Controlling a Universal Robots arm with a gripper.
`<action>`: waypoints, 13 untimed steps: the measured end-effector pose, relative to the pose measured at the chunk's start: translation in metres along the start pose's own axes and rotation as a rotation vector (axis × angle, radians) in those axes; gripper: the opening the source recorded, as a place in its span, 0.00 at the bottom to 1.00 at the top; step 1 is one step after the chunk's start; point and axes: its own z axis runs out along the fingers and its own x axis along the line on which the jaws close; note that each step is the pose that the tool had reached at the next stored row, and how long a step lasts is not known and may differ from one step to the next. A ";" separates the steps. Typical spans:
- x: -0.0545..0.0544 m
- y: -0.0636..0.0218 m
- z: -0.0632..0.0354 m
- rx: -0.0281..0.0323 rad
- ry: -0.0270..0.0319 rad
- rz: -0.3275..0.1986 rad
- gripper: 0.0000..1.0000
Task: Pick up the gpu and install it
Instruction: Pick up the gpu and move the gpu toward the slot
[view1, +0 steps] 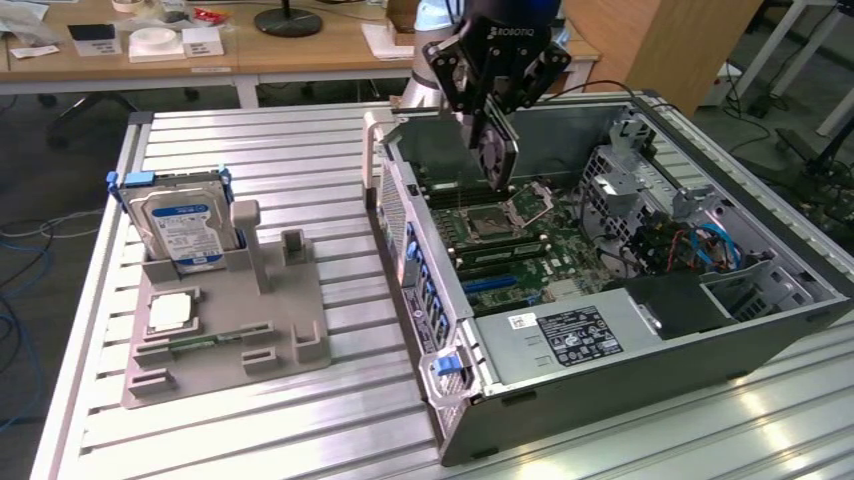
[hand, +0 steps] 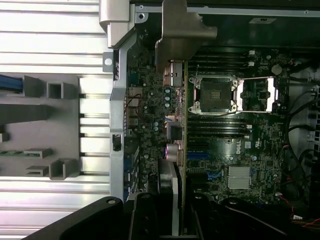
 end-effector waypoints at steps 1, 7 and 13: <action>-0.001 0.0000 0.0000 0.0001 0.0000 0.000 0.28; -0.009 0.0000 -0.0001 0.0000 0.0000 0.000 0.28; -0.015 0.0000 -0.0001 0.0001 0.0000 0.000 0.28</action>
